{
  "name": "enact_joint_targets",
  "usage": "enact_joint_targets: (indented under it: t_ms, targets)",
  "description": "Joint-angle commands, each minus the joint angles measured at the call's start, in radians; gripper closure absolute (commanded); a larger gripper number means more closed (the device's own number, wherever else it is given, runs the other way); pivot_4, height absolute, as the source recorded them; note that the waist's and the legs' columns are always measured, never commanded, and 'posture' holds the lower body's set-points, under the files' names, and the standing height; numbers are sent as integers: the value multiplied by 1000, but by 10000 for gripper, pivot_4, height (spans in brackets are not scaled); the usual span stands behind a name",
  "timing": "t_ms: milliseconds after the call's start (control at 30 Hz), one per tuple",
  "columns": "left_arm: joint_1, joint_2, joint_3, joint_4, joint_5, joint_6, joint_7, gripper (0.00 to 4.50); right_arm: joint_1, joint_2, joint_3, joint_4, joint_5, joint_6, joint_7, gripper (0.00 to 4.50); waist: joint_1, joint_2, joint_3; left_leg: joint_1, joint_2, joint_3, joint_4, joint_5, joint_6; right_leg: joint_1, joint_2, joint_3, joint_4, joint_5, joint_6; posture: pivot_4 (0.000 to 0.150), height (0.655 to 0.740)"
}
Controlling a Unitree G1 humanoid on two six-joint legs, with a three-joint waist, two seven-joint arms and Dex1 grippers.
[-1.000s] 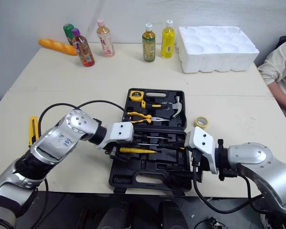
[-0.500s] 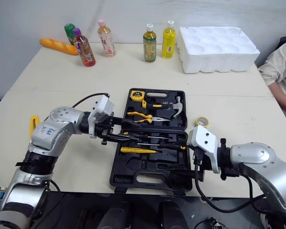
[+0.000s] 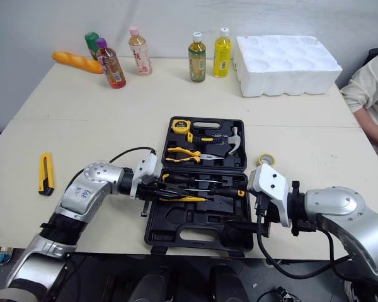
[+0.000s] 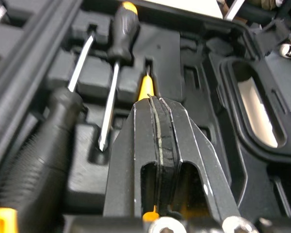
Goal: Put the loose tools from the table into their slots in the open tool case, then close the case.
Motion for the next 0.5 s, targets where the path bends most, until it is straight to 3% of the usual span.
enact_joint_targets:
  t_ms: [33,500]
  targets:
    - [-1,0,-6,9,37,-22,36,44828,14,6,-24,-34,6,-15,-5,0,-1,0,0,0,0,0,0,0,0,0,0,0,0,0,0,1500,7400]
    - [20,27,-57,15,93,-36,15,44828,8,14,-11,-34,7,-15,-13,0,-1,0,0,0,0,0,0,0,0,0,0,0,0,0,0,1500,7400]
